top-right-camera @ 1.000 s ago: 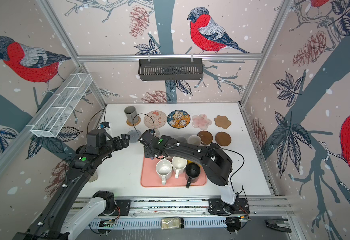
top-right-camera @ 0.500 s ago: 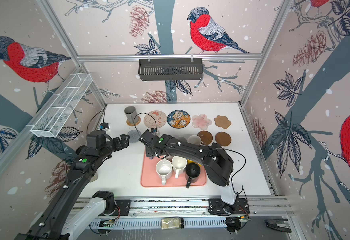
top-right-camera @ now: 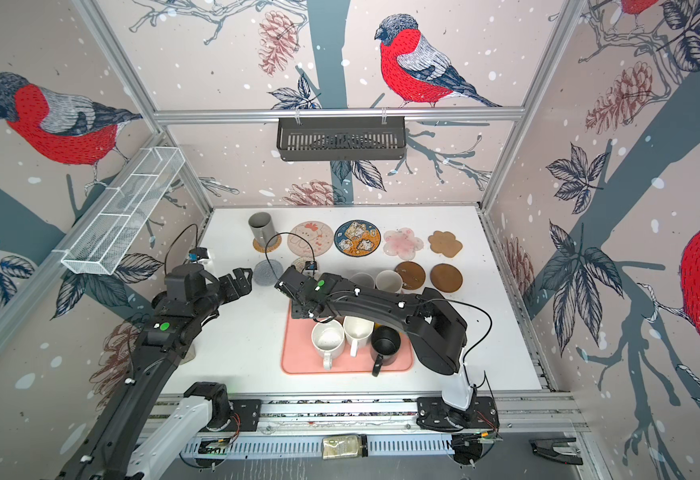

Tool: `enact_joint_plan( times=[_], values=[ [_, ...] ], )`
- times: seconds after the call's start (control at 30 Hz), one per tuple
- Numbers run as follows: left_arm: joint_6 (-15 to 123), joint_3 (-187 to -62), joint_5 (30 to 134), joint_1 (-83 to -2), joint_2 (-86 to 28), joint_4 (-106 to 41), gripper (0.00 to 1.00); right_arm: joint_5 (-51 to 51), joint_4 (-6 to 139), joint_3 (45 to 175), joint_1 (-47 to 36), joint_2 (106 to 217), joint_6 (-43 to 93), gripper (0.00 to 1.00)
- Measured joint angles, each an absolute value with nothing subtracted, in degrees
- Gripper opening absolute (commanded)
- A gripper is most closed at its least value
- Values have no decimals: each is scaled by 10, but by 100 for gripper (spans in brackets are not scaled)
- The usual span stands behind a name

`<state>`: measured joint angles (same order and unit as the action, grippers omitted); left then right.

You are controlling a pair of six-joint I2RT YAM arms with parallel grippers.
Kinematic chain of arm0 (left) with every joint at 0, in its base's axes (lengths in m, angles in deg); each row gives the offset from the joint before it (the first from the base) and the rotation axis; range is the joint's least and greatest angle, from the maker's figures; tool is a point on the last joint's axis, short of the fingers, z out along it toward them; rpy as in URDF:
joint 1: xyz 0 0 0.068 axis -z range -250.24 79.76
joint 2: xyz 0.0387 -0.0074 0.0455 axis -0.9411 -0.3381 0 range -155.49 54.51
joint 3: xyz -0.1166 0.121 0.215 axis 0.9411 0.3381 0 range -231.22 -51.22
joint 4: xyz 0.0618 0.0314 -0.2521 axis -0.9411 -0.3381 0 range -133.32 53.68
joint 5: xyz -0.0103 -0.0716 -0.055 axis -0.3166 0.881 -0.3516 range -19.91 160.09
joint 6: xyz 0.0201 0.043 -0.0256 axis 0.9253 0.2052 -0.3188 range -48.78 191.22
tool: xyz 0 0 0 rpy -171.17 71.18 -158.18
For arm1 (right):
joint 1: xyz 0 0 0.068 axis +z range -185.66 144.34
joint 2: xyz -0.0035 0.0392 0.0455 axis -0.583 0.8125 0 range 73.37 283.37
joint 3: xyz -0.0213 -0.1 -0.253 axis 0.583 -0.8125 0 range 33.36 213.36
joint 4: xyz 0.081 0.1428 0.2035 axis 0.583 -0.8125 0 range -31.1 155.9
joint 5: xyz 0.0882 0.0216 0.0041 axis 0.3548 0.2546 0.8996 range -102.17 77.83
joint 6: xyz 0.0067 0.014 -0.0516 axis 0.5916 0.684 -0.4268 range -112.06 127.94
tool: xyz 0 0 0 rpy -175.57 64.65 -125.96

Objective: Place cups on coasters
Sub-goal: Pick up the cup from the tray.

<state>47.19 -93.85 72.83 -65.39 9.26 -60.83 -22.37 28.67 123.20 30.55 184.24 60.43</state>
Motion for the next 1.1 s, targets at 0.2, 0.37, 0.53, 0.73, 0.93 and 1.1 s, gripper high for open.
enact_joint_plan(
  times=[0.2, 0.37, 0.53, 0.73, 0.93, 1.1],
  values=[
    [472, -936, 730, -659, 93, -607, 95, -216, 295, 1250, 301, 1874, 607, 60],
    [472, -936, 730, -661, 95, -606, 95, -210, 298, 1274, 295, 1905, 607, 57],
    [471, -935, 732, -662, 97, -606, 95, -203, 296, 1286, 291, 1927, 608, 53],
    [471, -934, 732, -664, 101, -606, 95, -197, 295, 1288, 287, 1946, 611, 45],
    [471, -934, 732, -667, 103, -606, 95, -203, 294, 1281, 285, 1947, 618, 36],
    [471, -933, 733, -668, 102, -606, 96, -222, 289, 1267, 285, 1939, 617, 28]
  ],
)
